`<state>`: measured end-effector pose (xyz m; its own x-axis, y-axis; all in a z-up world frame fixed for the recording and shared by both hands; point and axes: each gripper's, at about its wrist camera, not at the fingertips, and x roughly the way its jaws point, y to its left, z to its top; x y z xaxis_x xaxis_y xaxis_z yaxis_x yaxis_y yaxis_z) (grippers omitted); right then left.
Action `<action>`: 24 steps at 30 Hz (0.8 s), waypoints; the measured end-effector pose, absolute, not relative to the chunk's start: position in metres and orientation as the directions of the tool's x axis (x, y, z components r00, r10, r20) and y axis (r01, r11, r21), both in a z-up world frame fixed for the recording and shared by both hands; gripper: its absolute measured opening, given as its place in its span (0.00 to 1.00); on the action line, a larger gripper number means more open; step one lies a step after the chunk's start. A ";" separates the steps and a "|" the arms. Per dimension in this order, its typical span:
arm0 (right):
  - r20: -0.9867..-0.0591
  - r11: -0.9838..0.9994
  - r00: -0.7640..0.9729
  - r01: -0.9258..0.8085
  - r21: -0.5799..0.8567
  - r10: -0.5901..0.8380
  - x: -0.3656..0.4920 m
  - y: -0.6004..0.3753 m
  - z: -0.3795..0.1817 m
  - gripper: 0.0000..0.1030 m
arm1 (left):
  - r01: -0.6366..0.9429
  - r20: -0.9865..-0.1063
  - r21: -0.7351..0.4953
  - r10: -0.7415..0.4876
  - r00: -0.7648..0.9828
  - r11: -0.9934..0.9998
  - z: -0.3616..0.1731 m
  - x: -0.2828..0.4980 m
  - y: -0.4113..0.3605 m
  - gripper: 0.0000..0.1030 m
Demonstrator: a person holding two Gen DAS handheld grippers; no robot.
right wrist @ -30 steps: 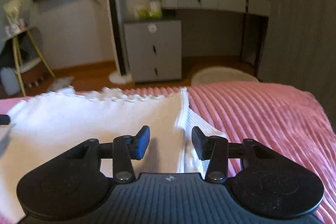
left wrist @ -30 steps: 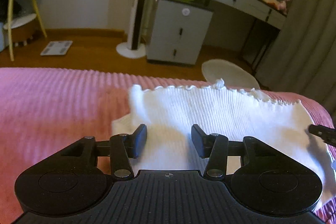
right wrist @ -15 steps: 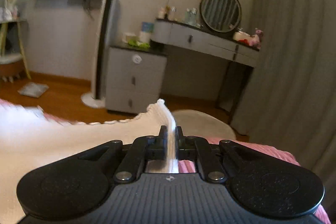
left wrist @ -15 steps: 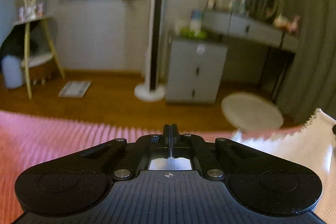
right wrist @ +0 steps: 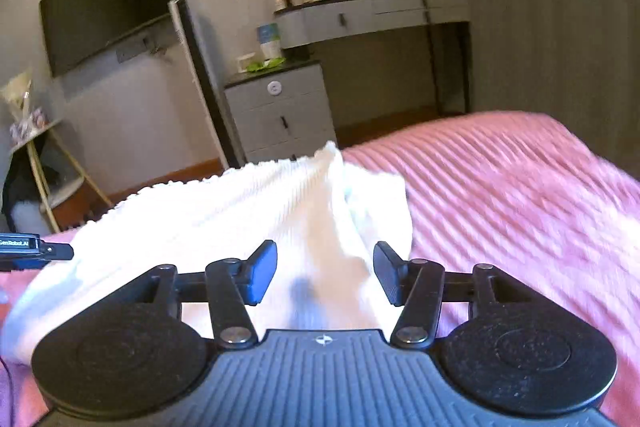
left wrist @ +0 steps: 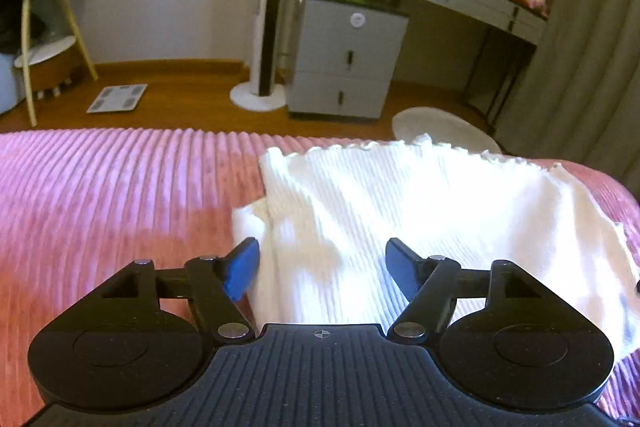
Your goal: Fold small clothes
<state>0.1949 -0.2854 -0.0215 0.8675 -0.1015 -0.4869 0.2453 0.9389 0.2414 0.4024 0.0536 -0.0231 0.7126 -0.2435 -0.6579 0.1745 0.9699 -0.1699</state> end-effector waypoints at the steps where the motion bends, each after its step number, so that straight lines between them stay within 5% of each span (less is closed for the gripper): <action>1: -0.496 0.933 0.862 0.256 0.254 -0.102 0.189 -0.282 -0.025 0.53 | 0.182 -0.669 -0.176 -0.253 0.699 0.967 -0.023 0.402 0.054 0.77; 5: -0.517 0.912 0.848 0.299 0.283 -0.117 0.186 -0.283 -0.022 0.53 | 0.172 -0.723 -0.174 -0.244 0.646 0.970 -0.031 0.405 0.053 0.75; 10: -0.533 0.863 0.832 0.375 0.338 -0.153 0.176 -0.288 -0.022 0.56 | 0.066 -0.714 -0.091 -0.111 0.691 0.994 -0.030 0.413 0.048 0.21; 15: -0.555 0.853 0.817 0.394 0.341 -0.156 0.170 -0.296 -0.049 0.56 | -0.001 -0.648 -0.001 0.000 0.762 1.000 -0.013 0.401 0.048 0.12; 18: -0.544 0.806 0.829 0.408 0.428 -0.131 0.168 -0.311 -0.054 0.56 | -0.024 -0.672 -0.076 -0.033 0.740 0.997 -0.011 0.397 0.064 0.19; 21: -0.533 0.804 0.838 0.396 0.443 -0.119 0.169 -0.313 -0.056 0.59 | -0.011 -0.692 -0.263 -0.180 0.699 0.965 -0.014 0.389 0.083 0.70; 24: -0.529 0.799 0.842 0.390 0.457 -0.108 0.170 -0.312 -0.060 0.60 | 0.020 -0.688 -0.307 -0.236 0.686 0.952 -0.016 0.383 0.082 0.68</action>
<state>0.1696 -0.3118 -0.0598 0.8416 -0.1079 -0.5292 0.3900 0.7992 0.4573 0.3827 0.0820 -0.0162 0.6858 -0.2363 -0.6884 0.0199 0.9516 -0.3067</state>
